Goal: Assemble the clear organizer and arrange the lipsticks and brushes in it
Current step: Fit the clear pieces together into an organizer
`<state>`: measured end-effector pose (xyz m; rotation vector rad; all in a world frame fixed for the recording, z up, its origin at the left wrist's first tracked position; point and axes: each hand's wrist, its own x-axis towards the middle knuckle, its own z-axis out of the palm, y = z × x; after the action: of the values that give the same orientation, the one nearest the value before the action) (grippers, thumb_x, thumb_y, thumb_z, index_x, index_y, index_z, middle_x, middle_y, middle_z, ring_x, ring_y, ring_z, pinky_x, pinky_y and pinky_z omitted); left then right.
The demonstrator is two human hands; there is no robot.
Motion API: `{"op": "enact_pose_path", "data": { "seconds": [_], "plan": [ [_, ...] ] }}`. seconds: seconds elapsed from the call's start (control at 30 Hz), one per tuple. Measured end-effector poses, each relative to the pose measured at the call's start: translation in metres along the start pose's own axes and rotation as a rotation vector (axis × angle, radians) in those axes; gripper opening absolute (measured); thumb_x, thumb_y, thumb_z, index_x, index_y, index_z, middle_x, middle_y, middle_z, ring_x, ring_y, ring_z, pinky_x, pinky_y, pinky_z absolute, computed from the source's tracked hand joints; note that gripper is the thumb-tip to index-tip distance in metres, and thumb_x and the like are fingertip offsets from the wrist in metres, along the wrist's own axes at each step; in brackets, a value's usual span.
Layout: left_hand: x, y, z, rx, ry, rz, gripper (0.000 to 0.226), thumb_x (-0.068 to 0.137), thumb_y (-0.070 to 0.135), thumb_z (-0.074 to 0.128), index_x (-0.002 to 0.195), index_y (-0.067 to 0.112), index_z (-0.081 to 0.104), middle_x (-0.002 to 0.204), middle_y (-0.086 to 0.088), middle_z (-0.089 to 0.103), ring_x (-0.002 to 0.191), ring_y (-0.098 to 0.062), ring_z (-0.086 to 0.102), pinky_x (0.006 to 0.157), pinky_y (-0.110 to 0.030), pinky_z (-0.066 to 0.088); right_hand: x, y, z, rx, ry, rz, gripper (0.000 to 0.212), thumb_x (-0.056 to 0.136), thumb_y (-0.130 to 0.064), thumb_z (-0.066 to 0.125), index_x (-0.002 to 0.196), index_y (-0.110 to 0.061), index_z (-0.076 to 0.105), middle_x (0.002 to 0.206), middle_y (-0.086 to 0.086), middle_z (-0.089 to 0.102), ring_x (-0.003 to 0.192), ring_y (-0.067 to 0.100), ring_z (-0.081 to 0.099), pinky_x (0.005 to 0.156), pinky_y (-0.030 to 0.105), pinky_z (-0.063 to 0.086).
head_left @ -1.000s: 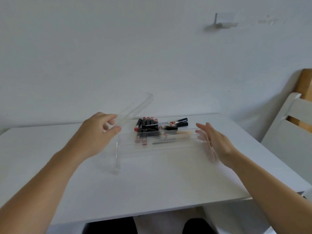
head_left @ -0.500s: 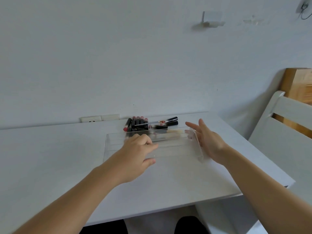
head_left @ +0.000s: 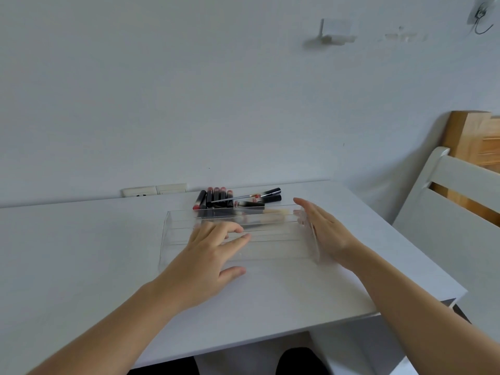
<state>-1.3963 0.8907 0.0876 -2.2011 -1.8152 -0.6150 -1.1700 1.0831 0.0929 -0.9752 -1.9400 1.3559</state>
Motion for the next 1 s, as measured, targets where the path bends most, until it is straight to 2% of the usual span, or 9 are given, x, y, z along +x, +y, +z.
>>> {"op": "enact_pose_path", "data": {
  "seconds": [0.07, 0.17, 0.4, 0.5, 0.6, 0.67, 0.8, 0.87, 1.0],
  "plan": [
    [0.001, -0.002, -0.003, -0.003, 0.036, 0.021, 0.059, 0.085, 0.038, 0.077, 0.139, 0.019, 0.061, 0.133, 0.001, 0.055, 0.113, -0.016, 0.046, 0.101, -0.035, 0.036, -0.002, 0.003, 0.001, -0.036, -0.015, -0.025, 0.047, 0.096, -0.066, 0.040, 0.141, -0.054, 0.044, 0.147, -0.020, 0.047, 0.135, -0.002, 0.042, 0.103, 0.018, 0.028],
    [0.001, -0.009, -0.009, 0.016, 0.086, 0.014, 0.055, 0.083, 0.042, 0.077, 0.132, 0.019, 0.066, 0.129, 0.000, 0.059, 0.110, -0.017, 0.049, 0.099, -0.034, 0.037, -0.003, 0.003, 0.000, -0.066, -0.063, -0.020, 0.065, 0.083, -0.073, 0.050, 0.144, -0.057, 0.033, 0.149, -0.023, 0.038, 0.140, -0.003, 0.030, 0.106, 0.023, 0.022],
    [-0.026, -0.049, -0.026, 0.083, 0.184, -0.107, 0.056, 0.085, 0.064, 0.056, 0.125, 0.027, 0.067, 0.125, 0.007, 0.057, 0.106, -0.016, 0.050, 0.096, -0.029, 0.030, -0.001, 0.003, -0.007, -0.101, -0.136, -0.015, 0.090, 0.070, -0.067, 0.068, 0.148, -0.056, 0.024, 0.159, -0.007, 0.034, 0.144, 0.006, 0.032, 0.120, 0.034, 0.024],
    [-0.040, -0.065, -0.029, 0.000, 0.300, -0.365, 0.048, 0.088, 0.052, 0.066, 0.128, 0.025, 0.064, 0.122, 0.007, 0.056, 0.106, -0.019, 0.052, 0.098, -0.038, 0.040, -0.002, 0.003, -0.011, -0.097, -0.215, -0.013, 0.104, 0.068, -0.060, 0.078, 0.151, -0.056, 0.015, 0.161, -0.013, 0.026, 0.146, 0.004, 0.025, 0.117, 0.030, 0.024],
    [-0.047, -0.073, -0.030, -0.280, 0.238, -0.729, 0.052, 0.086, 0.045, 0.073, 0.133, 0.028, 0.058, 0.111, 0.013, 0.057, 0.088, -0.013, 0.060, 0.073, -0.031, 0.048, -0.005, 0.002, -0.019, -0.071, -0.287, -0.001, 0.111, 0.068, -0.042, 0.082, 0.150, -0.060, 0.009, 0.157, -0.021, 0.021, 0.144, -0.003, 0.022, 0.109, 0.021, 0.024],
    [-0.047, -0.075, -0.027, -0.434, 0.166, -0.826, 0.052, 0.084, 0.048, 0.068, 0.131, 0.028, 0.059, 0.103, 0.012, 0.061, 0.069, -0.004, 0.061, 0.062, -0.028, 0.044, -0.006, 0.003, -0.025, -0.074, -0.321, -0.005, 0.109, 0.072, -0.024, 0.077, 0.149, -0.060, 0.009, 0.160, -0.019, 0.018, 0.145, -0.002, 0.023, 0.111, 0.022, 0.025],
    [-0.050, -0.076, -0.023, -0.470, 0.095, -0.805, 0.038, 0.094, 0.033, 0.066, 0.131, 0.027, 0.062, 0.094, 0.011, 0.066, 0.057, -0.001, 0.060, 0.061, -0.029, 0.045, -0.008, 0.007, -0.032, -0.133, -0.375, 0.004, 0.106, 0.081, 0.000, 0.066, 0.152, -0.054, 0.008, 0.164, -0.018, 0.015, 0.141, -0.006, 0.029, 0.107, 0.018, 0.031],
    [-0.052, -0.078, -0.023, -0.456, 0.090, -0.803, 0.037, 0.095, 0.027, 0.066, 0.131, 0.028, 0.060, 0.092, 0.012, 0.064, 0.053, -0.001, 0.059, 0.059, -0.029, 0.045, -0.010, 0.008, -0.032, -0.128, -0.374, 0.018, 0.107, 0.079, -0.002, 0.064, 0.152, -0.055, 0.007, 0.162, -0.023, 0.014, 0.133, -0.016, 0.032, 0.101, 0.014, 0.034],
    [-0.058, -0.079, -0.021, -0.464, 0.063, -0.777, 0.046, 0.092, 0.021, 0.069, 0.136, 0.025, 0.057, 0.094, 0.006, 0.059, 0.054, -0.003, 0.055, 0.060, -0.030, 0.049, -0.011, 0.009, -0.028, -0.132, -0.358, 0.020, 0.108, 0.073, -0.006, 0.061, 0.150, -0.060, 0.008, 0.162, -0.024, 0.011, 0.138, -0.011, 0.025, 0.103, 0.017, 0.033]
  ]
}}
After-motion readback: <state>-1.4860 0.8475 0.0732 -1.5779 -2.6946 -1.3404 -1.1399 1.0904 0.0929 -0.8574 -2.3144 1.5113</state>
